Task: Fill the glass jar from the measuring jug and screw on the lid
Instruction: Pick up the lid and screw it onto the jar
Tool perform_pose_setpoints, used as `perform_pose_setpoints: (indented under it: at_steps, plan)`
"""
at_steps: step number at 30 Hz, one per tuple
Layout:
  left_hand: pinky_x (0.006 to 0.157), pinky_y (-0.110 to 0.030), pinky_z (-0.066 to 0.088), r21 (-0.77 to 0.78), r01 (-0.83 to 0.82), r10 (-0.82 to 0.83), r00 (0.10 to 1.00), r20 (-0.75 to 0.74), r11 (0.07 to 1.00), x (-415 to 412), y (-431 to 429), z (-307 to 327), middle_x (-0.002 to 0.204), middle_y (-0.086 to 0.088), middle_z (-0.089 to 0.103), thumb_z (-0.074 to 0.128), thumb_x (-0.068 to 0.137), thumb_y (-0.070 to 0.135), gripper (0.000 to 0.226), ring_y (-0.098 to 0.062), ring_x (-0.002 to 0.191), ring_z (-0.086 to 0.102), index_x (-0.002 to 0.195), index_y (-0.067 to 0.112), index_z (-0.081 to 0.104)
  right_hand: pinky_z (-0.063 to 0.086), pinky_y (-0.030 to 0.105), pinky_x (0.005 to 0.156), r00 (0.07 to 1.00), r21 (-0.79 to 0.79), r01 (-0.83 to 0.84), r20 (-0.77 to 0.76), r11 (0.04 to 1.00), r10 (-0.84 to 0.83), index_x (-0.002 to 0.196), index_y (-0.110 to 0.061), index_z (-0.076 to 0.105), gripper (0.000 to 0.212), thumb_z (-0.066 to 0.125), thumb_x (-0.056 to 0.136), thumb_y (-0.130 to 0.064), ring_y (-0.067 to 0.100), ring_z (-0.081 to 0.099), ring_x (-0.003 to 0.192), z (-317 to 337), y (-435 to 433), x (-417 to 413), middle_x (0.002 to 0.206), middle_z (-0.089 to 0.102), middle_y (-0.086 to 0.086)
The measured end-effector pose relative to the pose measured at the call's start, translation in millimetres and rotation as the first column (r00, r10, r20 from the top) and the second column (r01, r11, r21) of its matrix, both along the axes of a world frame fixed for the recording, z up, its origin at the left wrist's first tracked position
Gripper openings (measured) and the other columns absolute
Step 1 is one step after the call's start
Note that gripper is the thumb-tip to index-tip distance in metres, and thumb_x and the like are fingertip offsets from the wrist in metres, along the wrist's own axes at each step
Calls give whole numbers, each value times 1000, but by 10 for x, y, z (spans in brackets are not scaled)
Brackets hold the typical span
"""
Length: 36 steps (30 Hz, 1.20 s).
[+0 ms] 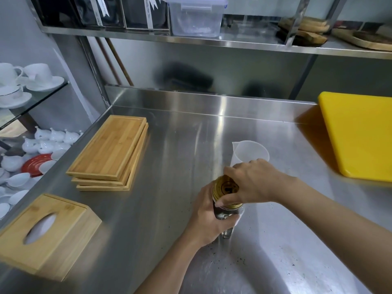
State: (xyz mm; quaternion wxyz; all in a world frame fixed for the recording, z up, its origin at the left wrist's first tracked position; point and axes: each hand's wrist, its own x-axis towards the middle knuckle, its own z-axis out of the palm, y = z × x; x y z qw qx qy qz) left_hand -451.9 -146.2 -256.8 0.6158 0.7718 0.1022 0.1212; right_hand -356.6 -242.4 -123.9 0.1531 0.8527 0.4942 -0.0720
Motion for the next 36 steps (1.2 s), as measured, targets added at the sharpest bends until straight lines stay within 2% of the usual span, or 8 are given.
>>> perform_pose_setpoints:
  at_steps: [4, 8, 12, 15, 18, 21, 29, 36]
  plan:
    - [89, -36, 53, 31, -1, 0, 1000, 18, 1000, -15, -8, 47, 118, 0, 54, 79, 63, 39, 69, -14, 109, 57, 121, 34, 41, 48, 37, 91, 971, 30, -31, -238, 999, 37, 136, -40, 32, 74, 61, 73, -66, 18, 48, 117, 96, -96, 46, 132, 43, -6]
    - [91, -28, 51, 64, 5, -6, 1000, 21, 998, -36, -8, 51, 119, 5, 50, 76, 61, 46, 71, -8, 111, 53, 119, 41, 36, 51, 38, 91, 929, 79, -113, -345, 990, 133, 137, -40, 33, 70, 71, 79, -31, 20, 48, 118, 119, -99, 22, 134, 40, -5]
    - [86, -39, 55, 23, 19, -19, 1000, 12, 1000, -27, -11, 40, 118, -1, 54, 79, 61, 41, 72, -16, 107, 59, 120, 34, 40, 54, 38, 79, 989, 43, -20, -147, 999, 26, 127, -33, 42, 65, 58, 74, -67, 24, 60, 96, 54, -55, 8, 116, 57, -2]
    - [88, -30, 53, 16, 7, -8, 999, 39, 1000, -43, -23, 90, 120, 0, 52, 77, 60, 42, 66, -11, 109, 57, 113, 50, 39, 54, 36, 77, 999, 59, -11, -40, 998, 14, 119, -31, 51, 74, 46, 66, -83, 23, 61, 93, 70, -60, 57, 112, 62, -3]
    - [87, -20, 49, 32, 14, -15, 999, 38, 999, -54, -14, 124, 115, 8, 52, 76, 60, 42, 63, -2, 107, 55, 109, 50, 38, 50, 39, 89, 975, 75, -61, -208, 995, 76, 130, -45, 39, 64, 64, 73, -61, 18, 48, 117, 124, -102, 92, 133, 44, -7]
    - [84, -11, 46, 33, 43, -44, 998, 42, 999, -53, -12, 173, 109, 18, 50, 77, 63, 34, 61, 7, 104, 53, 105, 55, 38, 51, 37, 91, 927, 79, -124, -347, 989, 144, 135, -47, 34, 69, 72, 78, -38, 15, 45, 120, 112, -112, 52, 136, 39, -7]
    - [91, -29, 52, 3, 48, -49, 999, 18, 999, -69, -8, 123, 122, 6, 50, 78, 59, 43, 69, -8, 112, 54, 113, 54, 36, 53, 37, 83, 989, 84, 8, -146, 996, 4, 126, -32, 42, 66, 57, 74, -69, 22, 59, 101, 24, -96, 102, 118, 59, -3]
    - [90, -15, 46, -1, 63, -63, 998, 7, 998, -48, -3, 145, 119, 12, 48, 74, 57, 47, 69, -6, 113, 52, 113, 45, 34, 50, 35, 93, 922, 121, -159, -336, 980, 191, 137, -43, 35, 70, 72, 80, -25, 17, 43, 122, 86, -100, 48, 137, 38, -6]
